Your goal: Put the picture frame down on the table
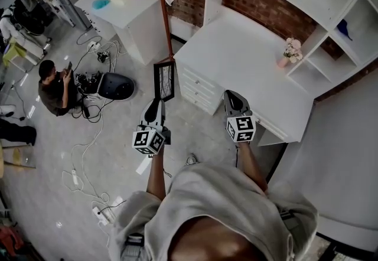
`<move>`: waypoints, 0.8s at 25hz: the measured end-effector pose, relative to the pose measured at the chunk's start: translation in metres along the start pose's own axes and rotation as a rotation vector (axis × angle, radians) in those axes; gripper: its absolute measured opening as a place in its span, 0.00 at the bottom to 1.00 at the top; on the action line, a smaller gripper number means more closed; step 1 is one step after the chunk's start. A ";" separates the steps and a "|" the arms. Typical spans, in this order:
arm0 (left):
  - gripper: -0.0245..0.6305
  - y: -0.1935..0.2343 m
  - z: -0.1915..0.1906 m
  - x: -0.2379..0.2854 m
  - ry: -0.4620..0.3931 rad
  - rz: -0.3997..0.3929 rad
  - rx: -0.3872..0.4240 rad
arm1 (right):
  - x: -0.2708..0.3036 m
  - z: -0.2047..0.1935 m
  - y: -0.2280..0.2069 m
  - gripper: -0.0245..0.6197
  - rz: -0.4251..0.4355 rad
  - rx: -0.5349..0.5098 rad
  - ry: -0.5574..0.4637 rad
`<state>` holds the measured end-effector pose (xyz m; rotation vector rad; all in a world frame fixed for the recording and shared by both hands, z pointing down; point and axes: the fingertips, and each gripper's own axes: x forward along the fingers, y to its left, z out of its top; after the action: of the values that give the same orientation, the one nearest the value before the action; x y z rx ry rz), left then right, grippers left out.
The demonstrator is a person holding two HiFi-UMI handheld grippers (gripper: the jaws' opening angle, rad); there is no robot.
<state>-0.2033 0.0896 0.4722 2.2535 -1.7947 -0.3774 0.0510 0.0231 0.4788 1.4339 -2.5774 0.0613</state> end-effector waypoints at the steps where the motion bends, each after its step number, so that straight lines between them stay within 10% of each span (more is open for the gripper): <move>1: 0.15 0.006 0.001 0.004 -0.001 -0.002 0.000 | 0.006 0.001 0.002 0.08 -0.001 -0.001 0.000; 20: 0.15 0.043 -0.010 0.036 0.037 -0.045 -0.026 | 0.031 -0.019 0.005 0.08 -0.059 0.011 0.041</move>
<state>-0.2315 0.0452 0.4944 2.2712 -1.7136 -0.3623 0.0340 0.0022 0.5032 1.4954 -2.5051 0.0957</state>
